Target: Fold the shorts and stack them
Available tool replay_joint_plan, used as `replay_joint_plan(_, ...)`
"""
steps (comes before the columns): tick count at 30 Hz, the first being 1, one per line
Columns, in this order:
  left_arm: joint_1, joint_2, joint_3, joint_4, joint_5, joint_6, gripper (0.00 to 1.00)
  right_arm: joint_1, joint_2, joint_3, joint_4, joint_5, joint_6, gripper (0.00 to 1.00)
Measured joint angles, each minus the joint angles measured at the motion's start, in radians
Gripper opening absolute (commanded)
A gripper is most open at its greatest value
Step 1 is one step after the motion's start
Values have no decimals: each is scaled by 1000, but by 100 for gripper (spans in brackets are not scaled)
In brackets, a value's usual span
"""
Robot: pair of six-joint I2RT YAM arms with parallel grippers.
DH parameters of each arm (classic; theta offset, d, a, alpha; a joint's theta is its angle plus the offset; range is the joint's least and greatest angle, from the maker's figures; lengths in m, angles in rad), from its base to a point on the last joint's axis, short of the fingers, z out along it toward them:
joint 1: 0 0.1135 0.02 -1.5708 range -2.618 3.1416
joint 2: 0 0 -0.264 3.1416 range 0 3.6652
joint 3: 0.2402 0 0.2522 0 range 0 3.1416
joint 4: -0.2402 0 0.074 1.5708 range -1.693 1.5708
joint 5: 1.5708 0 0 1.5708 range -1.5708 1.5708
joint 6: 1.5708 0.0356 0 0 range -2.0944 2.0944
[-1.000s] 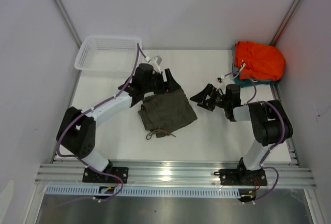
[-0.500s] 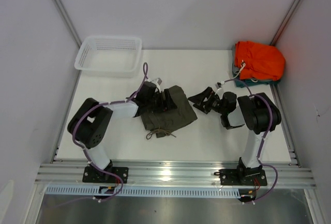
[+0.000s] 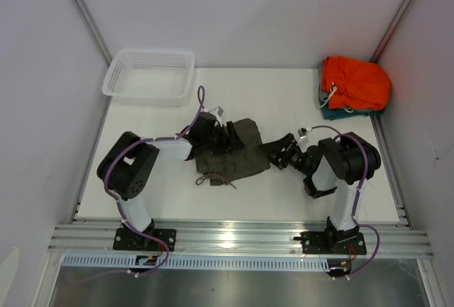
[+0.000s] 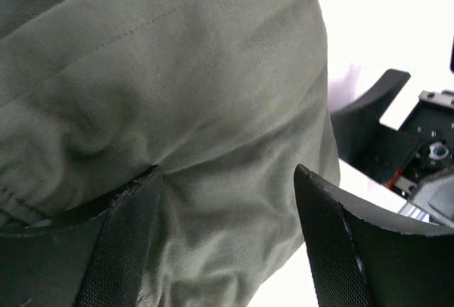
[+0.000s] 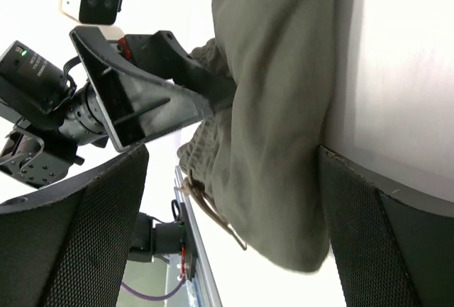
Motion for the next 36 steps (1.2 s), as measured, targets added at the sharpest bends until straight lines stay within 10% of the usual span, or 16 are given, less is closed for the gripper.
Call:
replay_joint_plan(31, -83, -42, -76, 77, -151, -109, 78, 254, -231, -156, -174, 378, 48, 99)
replay_joint_plan(36, -97, -85, -113, 63, -186, -133, 78, 253, -183, -175, -103, 423, 89, 73)
